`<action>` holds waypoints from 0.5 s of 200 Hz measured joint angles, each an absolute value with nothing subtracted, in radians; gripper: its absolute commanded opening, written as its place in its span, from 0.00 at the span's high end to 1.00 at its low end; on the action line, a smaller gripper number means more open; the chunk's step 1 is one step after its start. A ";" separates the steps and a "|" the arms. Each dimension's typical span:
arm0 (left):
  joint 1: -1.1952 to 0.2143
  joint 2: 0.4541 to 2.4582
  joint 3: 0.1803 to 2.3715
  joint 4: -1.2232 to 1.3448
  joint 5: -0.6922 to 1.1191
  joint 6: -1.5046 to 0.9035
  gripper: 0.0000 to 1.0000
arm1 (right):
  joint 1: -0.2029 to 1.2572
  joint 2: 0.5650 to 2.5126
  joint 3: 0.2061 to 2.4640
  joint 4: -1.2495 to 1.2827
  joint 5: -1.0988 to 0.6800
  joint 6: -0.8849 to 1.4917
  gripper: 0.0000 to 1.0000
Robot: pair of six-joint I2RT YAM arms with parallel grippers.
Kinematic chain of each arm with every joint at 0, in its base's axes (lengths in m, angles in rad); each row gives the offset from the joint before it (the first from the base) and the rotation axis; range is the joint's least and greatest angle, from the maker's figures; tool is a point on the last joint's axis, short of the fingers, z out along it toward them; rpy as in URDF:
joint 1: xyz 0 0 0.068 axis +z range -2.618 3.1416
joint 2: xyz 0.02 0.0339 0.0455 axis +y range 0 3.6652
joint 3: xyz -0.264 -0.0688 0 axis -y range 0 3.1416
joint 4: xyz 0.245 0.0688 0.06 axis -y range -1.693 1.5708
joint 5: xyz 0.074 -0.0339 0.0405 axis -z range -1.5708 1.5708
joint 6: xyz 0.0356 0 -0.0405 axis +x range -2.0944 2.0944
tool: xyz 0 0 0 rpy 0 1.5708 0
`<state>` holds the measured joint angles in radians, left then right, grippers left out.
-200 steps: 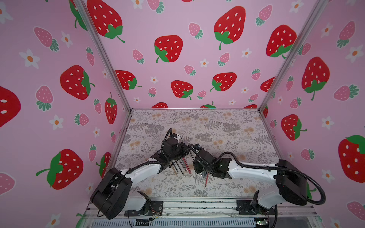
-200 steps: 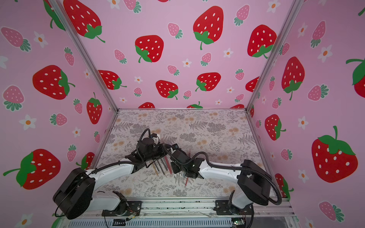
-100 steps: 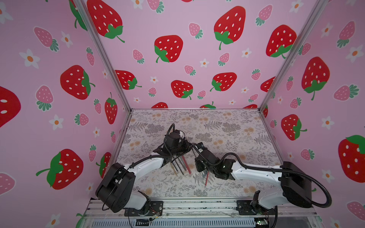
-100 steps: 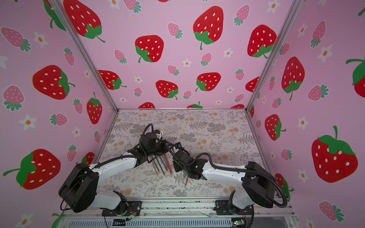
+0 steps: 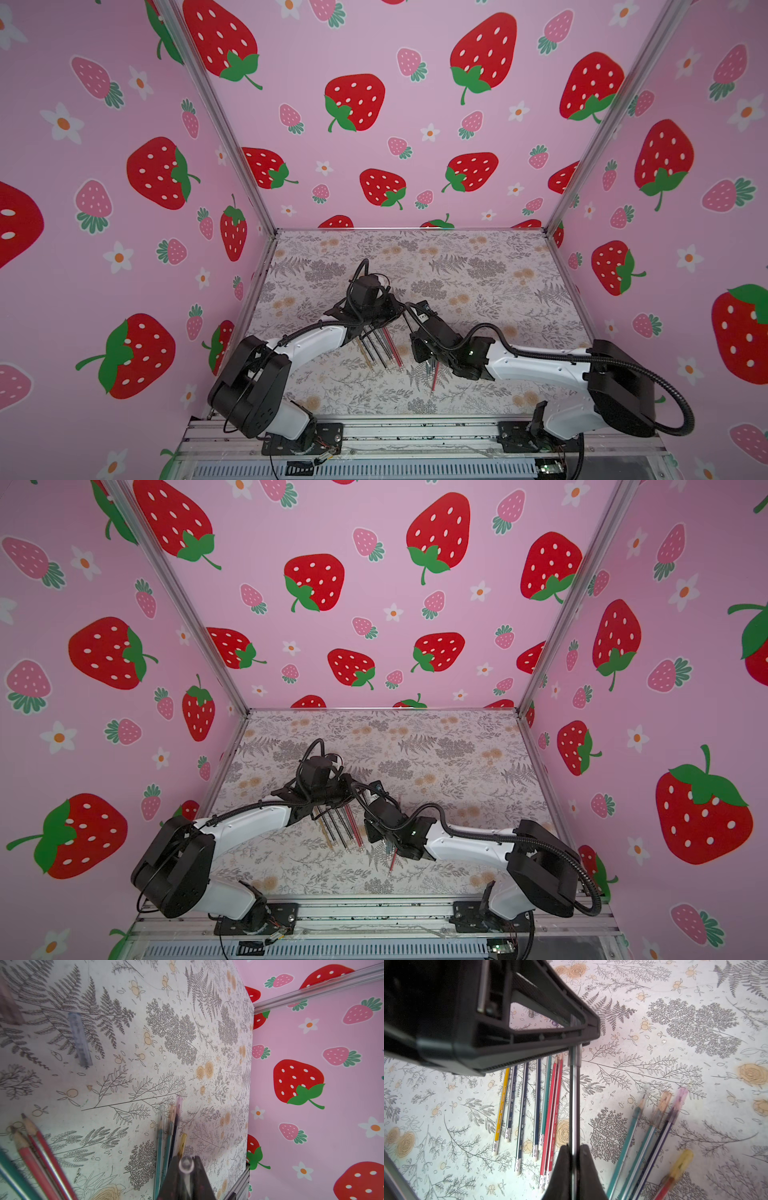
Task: Remove the protective cover of the pencils
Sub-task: Remove the protective sleeve from the pencil.
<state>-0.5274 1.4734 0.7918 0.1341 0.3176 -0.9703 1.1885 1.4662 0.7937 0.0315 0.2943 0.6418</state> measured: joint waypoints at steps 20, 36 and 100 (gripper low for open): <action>-0.524 1.461 0.792 0.122 0.309 -0.965 1.00 | 1.191 1.467 0.794 0.047 0.284 0.642 1.00; -0.519 1.459 0.792 0.122 0.309 -0.964 1.00 | 1.196 1.467 0.793 0.061 0.288 0.642 1.00; -0.411 1.482 0.810 0.119 0.226 -0.935 1.00 | 1.238 1.463 0.769 0.041 0.297 0.641 1.00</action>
<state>-0.4114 1.4822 0.8101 0.1192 0.2260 -0.9352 1.2377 1.4631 0.7692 0.0410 0.2966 0.6411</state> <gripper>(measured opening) 0.134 0.091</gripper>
